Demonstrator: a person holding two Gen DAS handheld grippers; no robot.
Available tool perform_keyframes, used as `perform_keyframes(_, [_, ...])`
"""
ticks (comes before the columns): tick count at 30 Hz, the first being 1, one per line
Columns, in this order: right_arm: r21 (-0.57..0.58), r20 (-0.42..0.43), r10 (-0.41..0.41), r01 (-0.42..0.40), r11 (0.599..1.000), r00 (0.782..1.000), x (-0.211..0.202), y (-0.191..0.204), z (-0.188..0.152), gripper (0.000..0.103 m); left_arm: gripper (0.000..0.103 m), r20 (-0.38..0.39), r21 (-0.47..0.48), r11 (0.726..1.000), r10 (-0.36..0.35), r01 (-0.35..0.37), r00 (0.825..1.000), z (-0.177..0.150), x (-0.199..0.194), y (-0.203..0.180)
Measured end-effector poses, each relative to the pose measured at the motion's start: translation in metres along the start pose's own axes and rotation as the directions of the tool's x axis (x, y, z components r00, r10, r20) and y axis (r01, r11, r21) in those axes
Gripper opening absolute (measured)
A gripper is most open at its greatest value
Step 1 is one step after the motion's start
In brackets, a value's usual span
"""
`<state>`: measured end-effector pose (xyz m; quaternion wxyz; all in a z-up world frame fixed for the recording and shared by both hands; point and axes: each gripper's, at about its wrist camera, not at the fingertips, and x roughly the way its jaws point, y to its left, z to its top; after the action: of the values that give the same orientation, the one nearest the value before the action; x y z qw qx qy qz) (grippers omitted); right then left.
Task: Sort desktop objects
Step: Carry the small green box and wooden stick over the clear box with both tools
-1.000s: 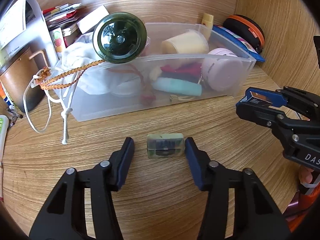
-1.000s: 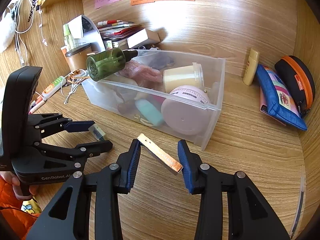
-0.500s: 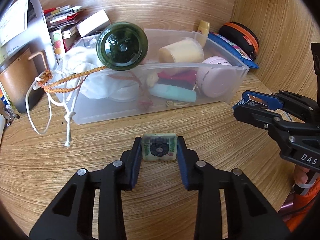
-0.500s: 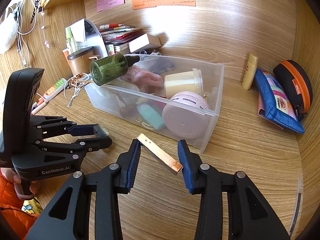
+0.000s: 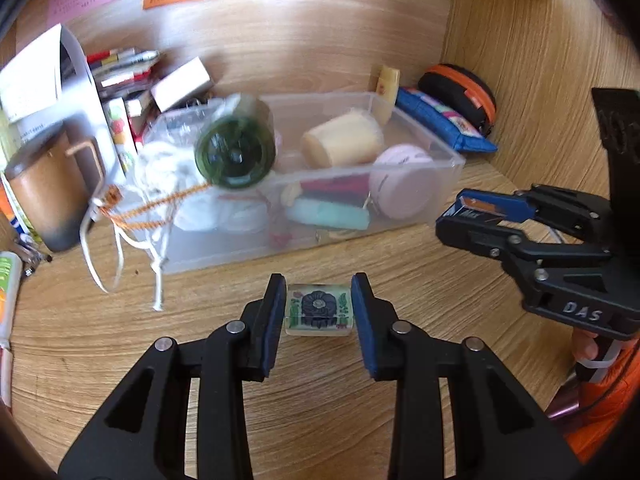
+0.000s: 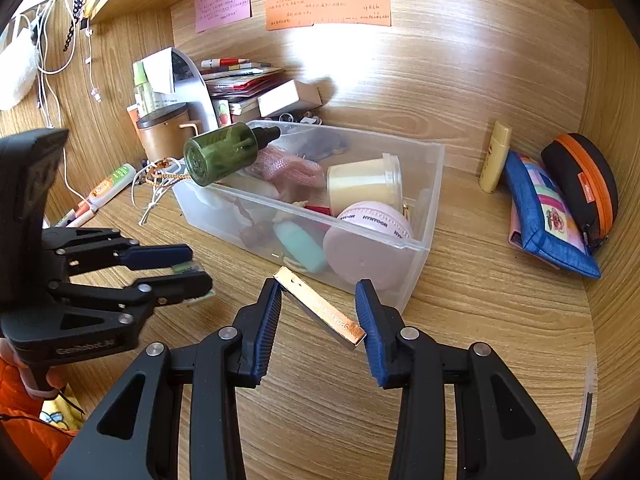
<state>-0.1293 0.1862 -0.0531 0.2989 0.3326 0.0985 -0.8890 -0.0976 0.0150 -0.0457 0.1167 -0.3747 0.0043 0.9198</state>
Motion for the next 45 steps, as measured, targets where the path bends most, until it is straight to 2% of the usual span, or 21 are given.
perform_keyframes(12, [-0.015, 0.067, -0.034, 0.035, 0.999, 0.997, -0.022, -0.003, 0.015, 0.035, 0.033, 0.112, -0.009, 1.0, -0.008, 0.009, 0.994, 0.021, -0.033, 0.005])
perform_keyframes(26, [-0.028, 0.118, -0.059, 0.062, 0.998, 0.991, -0.027, -0.008, 0.04, 0.035, 0.033, 0.191, 0.0, 0.999, -0.034, 0.035, 0.981, 0.047, -0.047, 0.013])
perform_keyframes(36, [-0.051, 0.117, -0.044, 0.05, 0.997, 0.992, -0.014, -0.009, 0.056, 0.035, 0.033, 0.206, 0.026, 0.998, -0.057, 0.053, 0.977, 0.065, -0.039, 0.011])
perform_keyframes(45, [-0.035, 0.074, -0.037, 0.04, 0.999, 0.997, 0.013, -0.016, 0.062, 0.035, 0.033, 0.157, 0.017, 0.996, -0.09, 0.088, 0.984, 0.077, -0.01, 0.017])
